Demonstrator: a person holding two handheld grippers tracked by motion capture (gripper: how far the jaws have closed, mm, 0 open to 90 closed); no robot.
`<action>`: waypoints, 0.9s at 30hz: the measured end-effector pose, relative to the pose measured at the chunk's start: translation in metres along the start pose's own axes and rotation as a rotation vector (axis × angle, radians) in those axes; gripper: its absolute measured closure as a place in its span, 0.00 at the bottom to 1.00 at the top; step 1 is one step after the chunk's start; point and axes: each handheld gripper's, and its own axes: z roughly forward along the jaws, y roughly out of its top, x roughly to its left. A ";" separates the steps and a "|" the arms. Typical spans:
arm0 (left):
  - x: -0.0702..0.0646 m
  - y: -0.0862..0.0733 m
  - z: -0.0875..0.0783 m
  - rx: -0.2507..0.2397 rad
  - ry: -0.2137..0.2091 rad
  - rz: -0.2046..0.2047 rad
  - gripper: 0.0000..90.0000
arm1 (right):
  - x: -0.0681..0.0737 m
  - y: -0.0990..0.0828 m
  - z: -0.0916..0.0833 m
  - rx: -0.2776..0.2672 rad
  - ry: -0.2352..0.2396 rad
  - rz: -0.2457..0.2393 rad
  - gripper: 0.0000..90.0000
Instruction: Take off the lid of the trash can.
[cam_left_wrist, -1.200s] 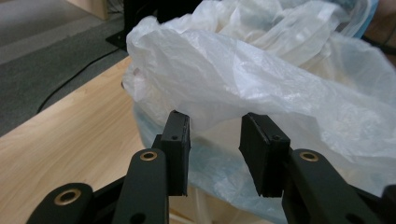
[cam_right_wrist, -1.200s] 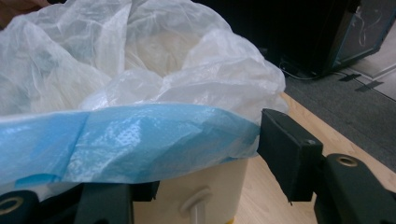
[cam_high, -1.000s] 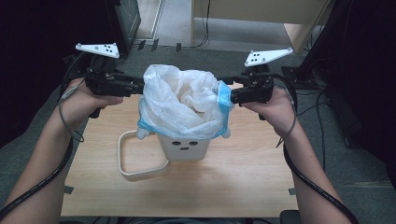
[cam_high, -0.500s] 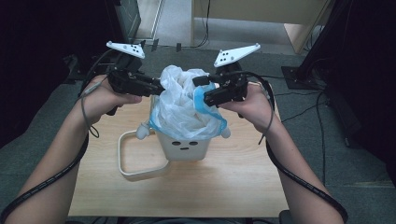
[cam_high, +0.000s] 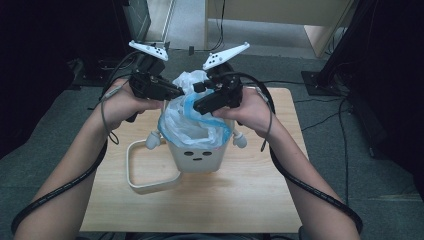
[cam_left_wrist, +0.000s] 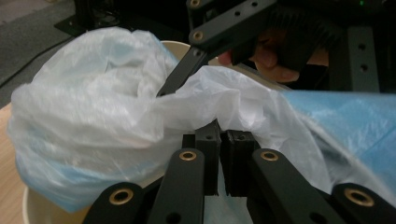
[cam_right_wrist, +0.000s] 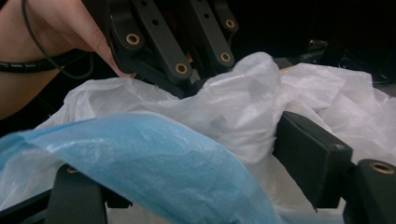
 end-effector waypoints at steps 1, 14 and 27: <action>0.000 0.000 0.000 -0.002 0.001 0.004 0.97 | 0.000 0.001 0.003 0.010 -0.006 -0.003 0.32; 0.001 0.000 -0.008 -0.039 0.052 0.020 0.82 | -0.005 -0.001 0.011 0.095 -0.018 -0.015 0.75; 0.004 -0.010 -0.023 -0.124 0.175 0.052 0.41 | -0.029 0.000 -0.020 0.031 -0.178 0.083 0.96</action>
